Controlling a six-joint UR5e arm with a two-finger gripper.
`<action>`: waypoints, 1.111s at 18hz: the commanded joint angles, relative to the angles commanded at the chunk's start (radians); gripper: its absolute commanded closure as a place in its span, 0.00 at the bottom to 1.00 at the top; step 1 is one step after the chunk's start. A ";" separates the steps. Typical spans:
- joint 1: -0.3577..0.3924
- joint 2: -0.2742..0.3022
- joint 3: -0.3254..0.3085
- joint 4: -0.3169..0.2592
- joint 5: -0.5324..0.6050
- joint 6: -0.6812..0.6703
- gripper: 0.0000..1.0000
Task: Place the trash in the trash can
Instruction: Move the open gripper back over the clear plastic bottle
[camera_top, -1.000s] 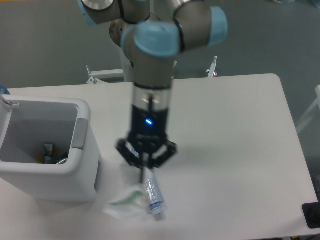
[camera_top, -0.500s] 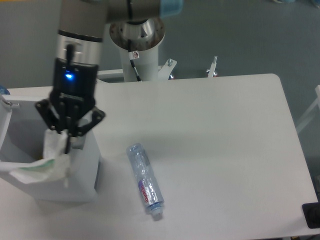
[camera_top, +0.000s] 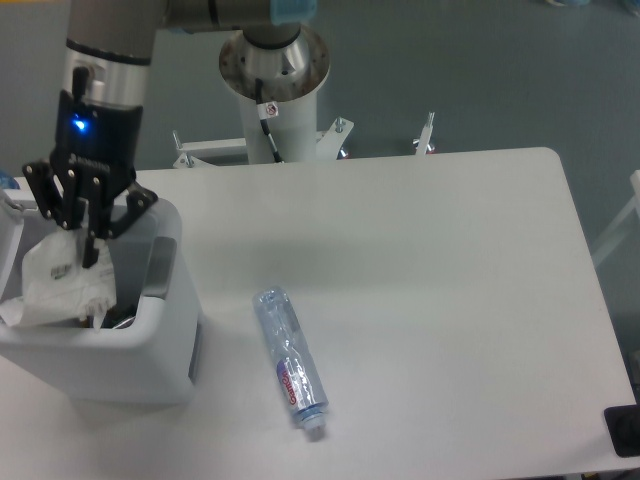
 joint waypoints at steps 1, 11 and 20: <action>0.003 -0.003 0.009 0.000 -0.002 0.000 0.09; 0.216 -0.104 0.080 0.002 -0.008 -0.096 0.00; 0.275 -0.399 0.206 -0.037 0.009 -0.121 0.00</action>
